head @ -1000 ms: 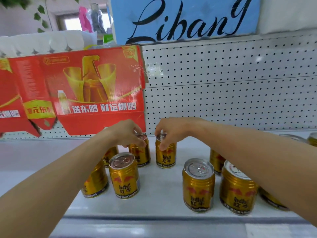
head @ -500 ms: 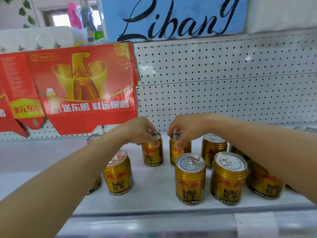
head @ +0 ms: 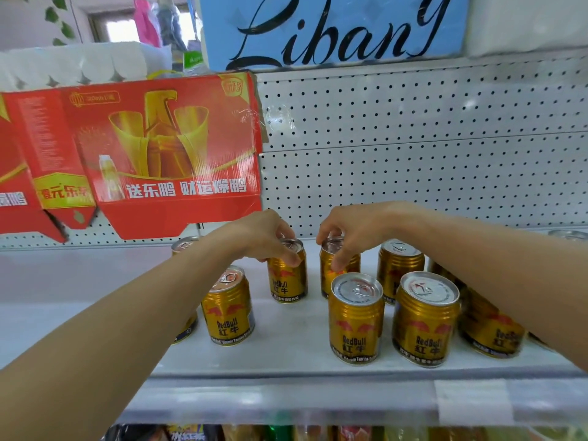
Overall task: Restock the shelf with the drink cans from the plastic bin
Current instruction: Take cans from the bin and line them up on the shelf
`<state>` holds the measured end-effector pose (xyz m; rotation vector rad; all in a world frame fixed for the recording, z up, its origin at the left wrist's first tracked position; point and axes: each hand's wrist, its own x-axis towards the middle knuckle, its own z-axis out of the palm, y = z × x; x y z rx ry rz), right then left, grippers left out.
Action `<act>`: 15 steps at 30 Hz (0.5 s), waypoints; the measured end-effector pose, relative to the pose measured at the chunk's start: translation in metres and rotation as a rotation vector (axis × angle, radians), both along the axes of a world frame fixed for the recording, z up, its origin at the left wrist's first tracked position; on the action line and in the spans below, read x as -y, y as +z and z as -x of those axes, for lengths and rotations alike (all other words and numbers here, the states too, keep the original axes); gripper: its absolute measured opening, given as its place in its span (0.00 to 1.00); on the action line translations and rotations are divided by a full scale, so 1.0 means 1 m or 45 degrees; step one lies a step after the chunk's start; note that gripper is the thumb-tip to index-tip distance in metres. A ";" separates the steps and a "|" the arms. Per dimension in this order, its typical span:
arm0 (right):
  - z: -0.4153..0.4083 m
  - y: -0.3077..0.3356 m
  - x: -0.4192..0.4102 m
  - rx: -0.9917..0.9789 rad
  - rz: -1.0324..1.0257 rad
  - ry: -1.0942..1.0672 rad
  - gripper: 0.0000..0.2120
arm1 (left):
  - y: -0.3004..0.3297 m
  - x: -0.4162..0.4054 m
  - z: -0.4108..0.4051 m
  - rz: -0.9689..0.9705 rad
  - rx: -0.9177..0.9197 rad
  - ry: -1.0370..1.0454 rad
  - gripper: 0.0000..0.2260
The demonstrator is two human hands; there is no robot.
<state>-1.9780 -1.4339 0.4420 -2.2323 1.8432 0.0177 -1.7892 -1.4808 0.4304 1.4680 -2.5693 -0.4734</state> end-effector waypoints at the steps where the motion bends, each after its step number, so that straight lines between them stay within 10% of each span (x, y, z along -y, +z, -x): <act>1: 0.000 0.000 -0.001 0.005 0.002 0.002 0.30 | -0.001 -0.001 0.001 0.003 -0.002 0.005 0.29; 15: -0.003 0.006 -0.025 0.017 0.230 -0.047 0.28 | 0.007 -0.024 -0.018 0.068 -0.046 0.029 0.32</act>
